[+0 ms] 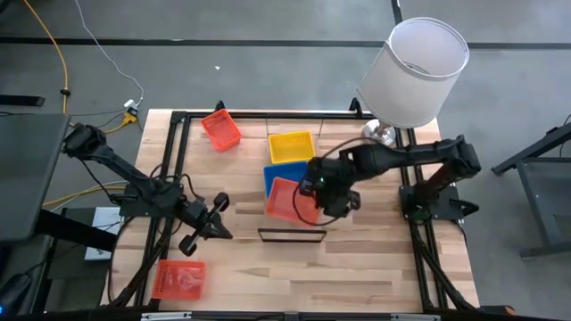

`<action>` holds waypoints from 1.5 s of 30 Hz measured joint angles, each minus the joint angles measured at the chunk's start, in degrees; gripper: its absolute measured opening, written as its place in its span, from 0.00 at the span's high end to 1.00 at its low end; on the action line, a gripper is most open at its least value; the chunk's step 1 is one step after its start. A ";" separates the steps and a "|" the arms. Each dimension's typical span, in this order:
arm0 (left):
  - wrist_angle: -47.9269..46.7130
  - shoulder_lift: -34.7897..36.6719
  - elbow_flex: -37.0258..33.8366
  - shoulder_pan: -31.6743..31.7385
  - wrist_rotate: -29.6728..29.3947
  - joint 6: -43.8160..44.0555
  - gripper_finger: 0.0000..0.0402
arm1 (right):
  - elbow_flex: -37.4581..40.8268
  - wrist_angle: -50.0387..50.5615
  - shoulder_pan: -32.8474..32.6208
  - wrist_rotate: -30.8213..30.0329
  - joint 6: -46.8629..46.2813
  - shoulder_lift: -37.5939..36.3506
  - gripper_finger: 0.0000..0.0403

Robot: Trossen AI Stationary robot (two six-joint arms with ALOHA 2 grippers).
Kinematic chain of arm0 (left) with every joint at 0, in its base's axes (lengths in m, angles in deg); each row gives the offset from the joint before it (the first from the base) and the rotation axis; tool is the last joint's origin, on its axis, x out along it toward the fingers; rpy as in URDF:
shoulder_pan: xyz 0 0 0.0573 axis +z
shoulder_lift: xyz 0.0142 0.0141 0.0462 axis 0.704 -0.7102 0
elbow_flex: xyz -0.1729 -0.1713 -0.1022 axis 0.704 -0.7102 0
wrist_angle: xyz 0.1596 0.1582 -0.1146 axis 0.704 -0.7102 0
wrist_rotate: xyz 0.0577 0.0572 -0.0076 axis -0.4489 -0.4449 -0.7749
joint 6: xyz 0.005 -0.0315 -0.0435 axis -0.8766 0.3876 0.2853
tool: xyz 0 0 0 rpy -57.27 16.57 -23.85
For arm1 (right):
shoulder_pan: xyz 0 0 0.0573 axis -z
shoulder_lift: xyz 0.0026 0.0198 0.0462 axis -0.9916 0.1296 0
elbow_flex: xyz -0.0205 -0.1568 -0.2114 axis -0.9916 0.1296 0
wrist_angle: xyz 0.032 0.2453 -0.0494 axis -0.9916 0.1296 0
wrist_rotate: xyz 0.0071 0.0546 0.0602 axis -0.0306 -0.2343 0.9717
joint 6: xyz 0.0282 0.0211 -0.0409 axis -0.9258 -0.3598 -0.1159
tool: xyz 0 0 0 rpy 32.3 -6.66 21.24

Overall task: Stack baskets on shelf by color
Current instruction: Put the top right orange bin on the shelf

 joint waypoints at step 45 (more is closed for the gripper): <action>-0.07 -1.27 0.00 -5.05 -20.37 0.04 1.00 | 0.04 -3.05 4.84 15.74 3.75 16.60 1.00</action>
